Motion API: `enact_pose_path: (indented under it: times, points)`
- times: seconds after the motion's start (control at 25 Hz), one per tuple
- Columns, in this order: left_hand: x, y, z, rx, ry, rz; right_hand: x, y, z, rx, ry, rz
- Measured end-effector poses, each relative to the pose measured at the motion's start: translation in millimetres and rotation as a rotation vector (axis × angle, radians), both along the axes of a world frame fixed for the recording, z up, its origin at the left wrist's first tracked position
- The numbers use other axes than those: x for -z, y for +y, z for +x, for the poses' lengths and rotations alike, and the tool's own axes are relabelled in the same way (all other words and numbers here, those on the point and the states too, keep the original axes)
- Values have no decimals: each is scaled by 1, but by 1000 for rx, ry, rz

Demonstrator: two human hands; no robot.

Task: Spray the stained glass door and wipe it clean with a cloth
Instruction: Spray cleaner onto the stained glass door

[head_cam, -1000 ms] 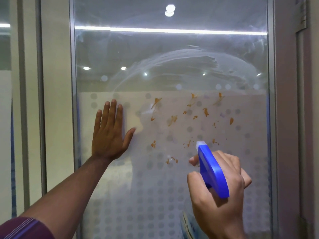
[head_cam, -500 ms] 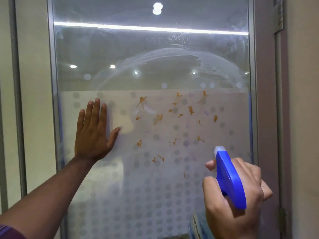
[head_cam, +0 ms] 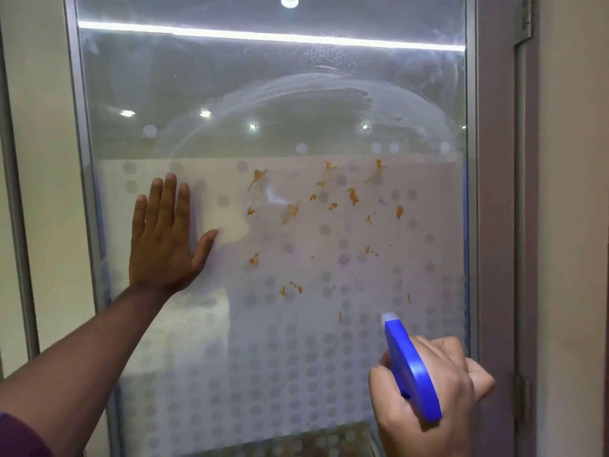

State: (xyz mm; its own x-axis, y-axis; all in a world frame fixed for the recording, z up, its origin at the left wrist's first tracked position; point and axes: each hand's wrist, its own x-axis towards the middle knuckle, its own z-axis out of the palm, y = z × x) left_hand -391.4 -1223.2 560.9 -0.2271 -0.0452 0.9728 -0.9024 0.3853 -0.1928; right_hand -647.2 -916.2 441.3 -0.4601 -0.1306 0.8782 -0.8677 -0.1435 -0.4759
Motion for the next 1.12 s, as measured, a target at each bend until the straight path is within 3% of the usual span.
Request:
enact_pose_path:
  times: [0.44,0.76,1.12]
  points:
    - [0,4,2,27,-4,58,15,15,30,-75,-49,-14]
    - [1,35,12,172,-22,239,26,33,66,-135,-58,18]
    - [134,140,19,406,117,459,44,64,101,-307,-86,87]
